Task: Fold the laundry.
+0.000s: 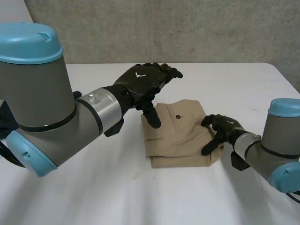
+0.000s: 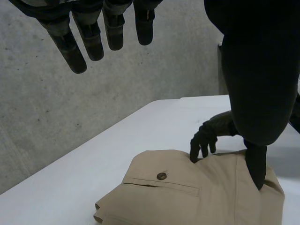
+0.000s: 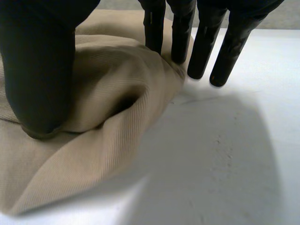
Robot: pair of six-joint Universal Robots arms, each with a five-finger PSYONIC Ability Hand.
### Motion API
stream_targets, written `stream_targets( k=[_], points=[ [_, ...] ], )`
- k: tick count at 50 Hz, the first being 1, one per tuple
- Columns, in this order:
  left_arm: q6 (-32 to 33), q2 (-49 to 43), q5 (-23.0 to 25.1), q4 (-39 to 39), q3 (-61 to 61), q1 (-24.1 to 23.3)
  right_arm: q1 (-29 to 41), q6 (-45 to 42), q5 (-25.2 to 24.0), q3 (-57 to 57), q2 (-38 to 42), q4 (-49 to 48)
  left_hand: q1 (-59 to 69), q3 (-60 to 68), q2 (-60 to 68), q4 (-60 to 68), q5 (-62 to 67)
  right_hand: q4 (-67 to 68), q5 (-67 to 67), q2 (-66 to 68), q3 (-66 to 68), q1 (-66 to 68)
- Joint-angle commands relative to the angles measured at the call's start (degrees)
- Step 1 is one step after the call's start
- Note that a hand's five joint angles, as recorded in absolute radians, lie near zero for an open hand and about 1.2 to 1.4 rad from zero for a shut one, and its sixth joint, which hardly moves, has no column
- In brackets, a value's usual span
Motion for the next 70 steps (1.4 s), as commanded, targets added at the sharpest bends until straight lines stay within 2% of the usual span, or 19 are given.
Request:
stream_targets(
  k=[1,4,11,15,19,22,23,26,27,28,35,41,51,52,54,58,62,66,70],
  points=[
    [-0.2,-0.2,0.0,0.4,-0.4,0.5,1.8,0.5,0.0,-3.8,2.6,0.0,1.0,-0.1,0.4,0.4,-0.9,35.2,36.2,36.1,35.4,39.8],
    [-0.5,-0.4,0.0,1.0,-0.7,0.5,2.0,0.7,0.4,-6.7,3.9,0.1,1.0,-0.1,0.4,0.4,-0.9,56.8,57.8,57.7,57.0,61.5],
    [-0.8,-0.5,-0.1,2.3,-1.7,0.8,1.8,-0.1,0.4,-17.9,7.6,0.8,1.0,-0.1,0.4,0.4,-0.9,56.9,57.9,57.8,57.1,61.5],
    [-0.8,-0.8,-0.1,2.5,-1.9,1.0,1.7,-0.2,0.3,-28.4,11.4,2.3,1.0,-0.1,0.4,0.4,-0.9,56.9,57.9,57.8,57.1,61.5],
    [-1.1,-1.2,-0.2,2.6,-2.1,1.5,-0.8,-0.4,0.7,-42.4,18.0,6.9,1.2,0.1,0.5,0.6,-0.7,56.9,57.9,57.8,57.1,61.5],
    [-1.8,-1.3,-0.2,2.7,-2.1,1.7,-5.7,-0.6,2.0,-55.2,24.4,12.2,1.2,0.1,0.5,0.6,-0.7,56.9,57.9,57.8,57.1,61.5],
    [-1.9,-1.3,-0.2,2.7,-2.1,1.7,-7.9,-0.8,3.6,-63.5,28.5,15.2,1.2,0.1,0.5,0.6,-0.7,56.9,57.9,57.8,57.1,61.5],
    [-2.7,-1.9,-0.2,2.9,-2.0,2.1,-10.8,-1.8,6.6,-77.1,35.4,19.1,1.2,0.1,0.5,0.6,-0.7,56.9,57.9,57.8,57.1,61.5],
    [-2.9,-2.1,-0.2,2.9,-2.0,2.5,-12.7,-3.1,7.8,-84.9,39.2,20.6,1.2,0.1,0.5,0.6,-0.7,56.9,57.9,57.8,57.1,61.5],
    [-3.1,-2.1,-0.2,3.0,-2.0,2.6,-13.6,-3.3,8.3,-86.9,40.4,20.6,1.2,0.1,0.5,0.6,-0.7,56.9,57.9,57.8,57.1,61.5],
    [-4.1,-2.8,-0.2,3.0,-2.4,3.2,-18.9,-10.6,9.6,-83.7,40.9,15.4,1.3,0.3,0.7,0.7,-0.5,56.9,57.9,57.8,57.1,61.5],
    [-4.3,-2.8,-0.2,3.1,-2.8,3.8,-22.2,-17.1,14.6,-83.6,41.5,15.4,1.3,0.3,0.7,0.7,-0.5,56.9,57.9,57.8,57.1,61.5],
    [-4.4,-3.4,-0.2,3.2,-2.8,3.8,-24.4,-17.5,11.1,-82.2,41.9,15.6,1.3,0.3,0.7,0.7,-0.5,56.9,57.9,57.8,57.1,61.5],
    [-4.4,-3.5,-0.3,3.2,-2.8,3.8,-24.4,-17.5,11.2,-81.9,41.9,15.7,1.3,0.3,0.7,0.7,-0.5,48.3,49.3,49.2,48.5,52.9],
    [-4.4,-3.5,-0.4,3.2,-2.8,3.8,-24.4,-17.7,11.3,-81.7,41.9,16.1,1.3,0.3,0.7,0.7,-0.5,-13.1,-12.1,-12.2,-12.9,-8.5],
    [-4.4,-3.5,-1.3,3.1,-2.9,3.8,-24.4,-18.5,11.5,-81.6,41.8,17.2,1.0,-0.1,0.4,0.4,-0.9,-13.1,-12.1,-12.2,-12.9,-8.5],
    [-4.4,-3.0,-2.7,3.1,-2.9,3.9,-24.8,-20.7,11.4,-81.3,39.9,22.3,0.5,-0.6,-0.1,-0.1,-1.4,-13.1,-12.1,-12.2,-12.9,-8.5],
    [-4.4,-2.5,-2.8,3.0,-2.9,3.9,-24.3,-24.3,11.4,-79.1,34.3,30.6,0.3,-0.7,-0.3,-0.3,-1.5,-13.1,-12.1,-12.2,-12.9,-8.5],
    [-4.2,-1.4,-2.8,3.0,-2.9,3.8,-24.5,-25.3,11.9,-75.1,27.6,33.8,0.1,-0.9,-0.5,-0.4,-1.7,-13.1,-12.1,-12.2,-12.9,-8.5]
  ],
)
